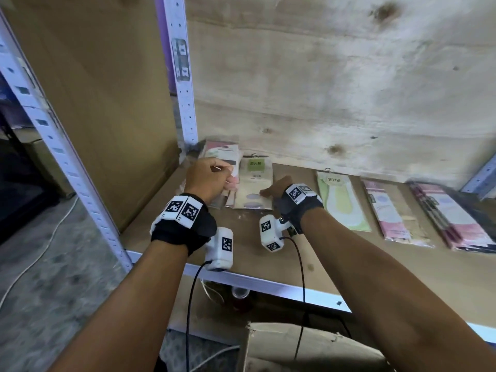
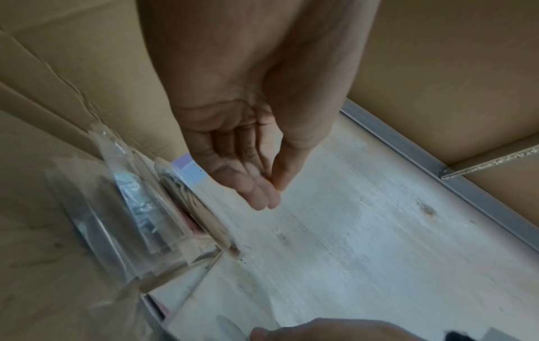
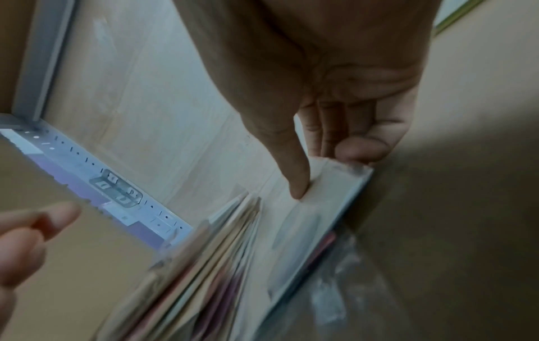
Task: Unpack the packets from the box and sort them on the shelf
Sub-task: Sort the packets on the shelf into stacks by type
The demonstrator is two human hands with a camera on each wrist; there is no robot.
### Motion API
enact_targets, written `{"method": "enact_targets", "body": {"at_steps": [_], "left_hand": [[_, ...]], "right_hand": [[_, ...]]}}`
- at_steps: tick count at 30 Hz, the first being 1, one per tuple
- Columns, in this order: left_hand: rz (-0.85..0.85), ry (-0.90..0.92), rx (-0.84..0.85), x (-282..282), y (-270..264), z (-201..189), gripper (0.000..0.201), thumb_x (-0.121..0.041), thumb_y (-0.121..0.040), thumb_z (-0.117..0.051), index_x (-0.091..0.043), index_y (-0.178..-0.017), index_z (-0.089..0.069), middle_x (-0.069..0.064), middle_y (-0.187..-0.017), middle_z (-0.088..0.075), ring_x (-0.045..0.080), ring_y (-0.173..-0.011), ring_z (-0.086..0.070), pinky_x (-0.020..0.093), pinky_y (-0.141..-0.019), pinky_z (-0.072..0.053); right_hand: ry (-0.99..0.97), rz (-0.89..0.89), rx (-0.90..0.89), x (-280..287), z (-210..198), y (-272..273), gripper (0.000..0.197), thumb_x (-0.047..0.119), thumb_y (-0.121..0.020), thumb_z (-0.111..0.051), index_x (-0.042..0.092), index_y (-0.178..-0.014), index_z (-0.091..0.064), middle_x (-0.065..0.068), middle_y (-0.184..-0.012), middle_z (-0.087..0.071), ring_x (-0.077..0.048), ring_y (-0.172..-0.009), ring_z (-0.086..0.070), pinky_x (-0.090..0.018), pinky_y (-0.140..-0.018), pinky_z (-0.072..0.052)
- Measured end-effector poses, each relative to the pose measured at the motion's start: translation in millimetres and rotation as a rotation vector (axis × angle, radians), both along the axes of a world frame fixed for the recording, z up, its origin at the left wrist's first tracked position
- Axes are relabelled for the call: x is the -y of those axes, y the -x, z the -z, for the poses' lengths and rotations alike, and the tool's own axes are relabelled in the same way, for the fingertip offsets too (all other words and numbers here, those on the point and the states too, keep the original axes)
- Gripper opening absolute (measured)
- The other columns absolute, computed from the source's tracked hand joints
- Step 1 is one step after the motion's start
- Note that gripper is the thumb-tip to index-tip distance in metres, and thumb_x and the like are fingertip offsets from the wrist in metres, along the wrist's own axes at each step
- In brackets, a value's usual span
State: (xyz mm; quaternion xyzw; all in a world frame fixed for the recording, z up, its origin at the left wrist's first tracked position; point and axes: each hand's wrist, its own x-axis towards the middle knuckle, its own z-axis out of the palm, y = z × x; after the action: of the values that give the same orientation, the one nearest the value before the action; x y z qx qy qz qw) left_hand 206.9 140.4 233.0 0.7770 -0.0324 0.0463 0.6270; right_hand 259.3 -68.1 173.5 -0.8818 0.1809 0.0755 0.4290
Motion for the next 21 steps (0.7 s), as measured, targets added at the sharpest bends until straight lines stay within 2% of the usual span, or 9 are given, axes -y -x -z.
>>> {"method": "enact_targets", "body": {"at_steps": [2,4,6,8,12,14,17,19,21], "left_hand": [[-0.003,-0.025,0.006,4.9,-0.4,1.6,0.01,-0.005,-0.091,-0.062,-0.003,-0.095,-0.071,0.008,-0.068,-0.071,0.01,-0.05,-0.069,0.014,-0.045,-0.049],[-0.009,-0.048,0.017,12.4,-1.8,4.0,0.012,-0.005,-0.09,-0.062,-0.009,-0.089,-0.073,0.009,-0.073,-0.073,0.02,-0.061,-0.072,0.023,-0.056,-0.056],[-0.018,-0.031,0.0,22.4,-3.3,7.0,0.013,-0.006,-0.089,-0.062,-0.013,-0.086,-0.072,0.008,-0.073,-0.072,0.024,-0.064,-0.068,0.032,-0.067,-0.059],[0.005,0.023,-0.054,34.2,-3.0,8.2,0.01,-0.012,-0.091,-0.064,-0.008,-0.096,-0.071,0.009,-0.08,-0.071,0.02,-0.064,-0.066,0.032,-0.067,-0.06],[0.201,0.244,-0.285,61.6,6.3,5.9,0.038,-0.035,-0.09,-0.068,-0.01,-0.118,-0.064,0.016,-0.118,-0.066,0.021,-0.091,-0.071,0.03,-0.072,-0.062],[0.278,0.355,-0.373,72.9,12.6,1.0,0.057,-0.047,-0.087,-0.069,-0.014,-0.131,-0.055,0.018,-0.122,-0.059,0.031,-0.098,-0.071,0.038,-0.078,-0.062],[0.349,0.54,-0.426,86.8,16.4,-6.3,0.073,-0.053,-0.073,-0.078,-0.016,-0.128,-0.049,0.025,-0.123,-0.055,0.041,-0.102,-0.069,0.048,-0.084,-0.059],[0.369,0.666,-0.446,96.5,17.4,-9.0,0.075,-0.05,-0.063,-0.084,-0.015,-0.12,-0.051,0.026,-0.124,-0.054,0.04,-0.112,-0.063,0.053,-0.086,-0.057],[0.334,0.721,-0.447,110.1,19.0,-8.6,0.064,-0.042,-0.069,-0.084,-0.008,-0.114,-0.053,0.025,-0.118,-0.059,0.035,-0.11,-0.064,0.05,-0.08,-0.06]], "right_hand": [[0.051,0.013,0.028,9.5,-2.5,5.4,0.075,0.029,-0.079,-0.079,0.002,-0.14,-0.045,-0.018,-0.139,-0.051,-0.036,-0.127,-0.052,-0.039,-0.098,-0.047],[0.064,-0.002,0.059,16.7,-12.2,15.7,0.065,0.029,-0.08,-0.077,0.004,-0.134,-0.052,-0.015,-0.125,-0.058,-0.031,-0.113,-0.059,-0.042,-0.099,-0.05],[0.055,-0.014,0.116,26.0,-21.9,26.5,0.045,0.027,-0.082,-0.076,0.004,-0.117,-0.059,-0.012,-0.106,-0.059,-0.026,-0.092,-0.059,-0.041,-0.09,-0.055],[0.036,0.004,0.199,37.0,-36.2,44.9,0.025,0.021,-0.081,-0.077,0.008,-0.098,-0.066,-0.01,-0.093,-0.063,-0.026,-0.081,-0.063,-0.039,-0.077,-0.058],[0.055,0.008,0.35,60.5,-66.7,92.9,0.012,0.022,-0.08,-0.078,0.015,-0.083,-0.068,-0.005,-0.089,-0.071,-0.023,-0.083,-0.066,-0.031,-0.071,-0.054],[0.074,-0.043,0.413,69.2,-80.1,116.4,0.016,0.024,-0.082,-0.076,0.011,-0.088,-0.07,-0.004,-0.087,-0.074,-0.021,-0.078,-0.067,-0.027,-0.071,-0.051],[-0.004,-0.125,0.535,76.3,-91.5,151.4,0.009,0.015,-0.081,-0.077,0.014,-0.082,-0.068,0.0,-0.074,-0.072,-0.013,-0.057,-0.063,-0.021,-0.059,-0.048],[0.07,-0.195,0.617,80.6,-91.1,167.9,0.011,0.006,-0.079,-0.078,0.012,-0.084,-0.069,-0.002,-0.082,-0.07,-0.012,-0.068,-0.062,-0.023,-0.067,-0.049],[0.184,-0.293,0.647,86.2,-86.1,181.0,0.014,0.006,-0.077,-0.078,0.01,-0.088,-0.071,-0.004,-0.091,-0.07,-0.017,-0.082,-0.061,-0.026,-0.076,-0.049]]}}
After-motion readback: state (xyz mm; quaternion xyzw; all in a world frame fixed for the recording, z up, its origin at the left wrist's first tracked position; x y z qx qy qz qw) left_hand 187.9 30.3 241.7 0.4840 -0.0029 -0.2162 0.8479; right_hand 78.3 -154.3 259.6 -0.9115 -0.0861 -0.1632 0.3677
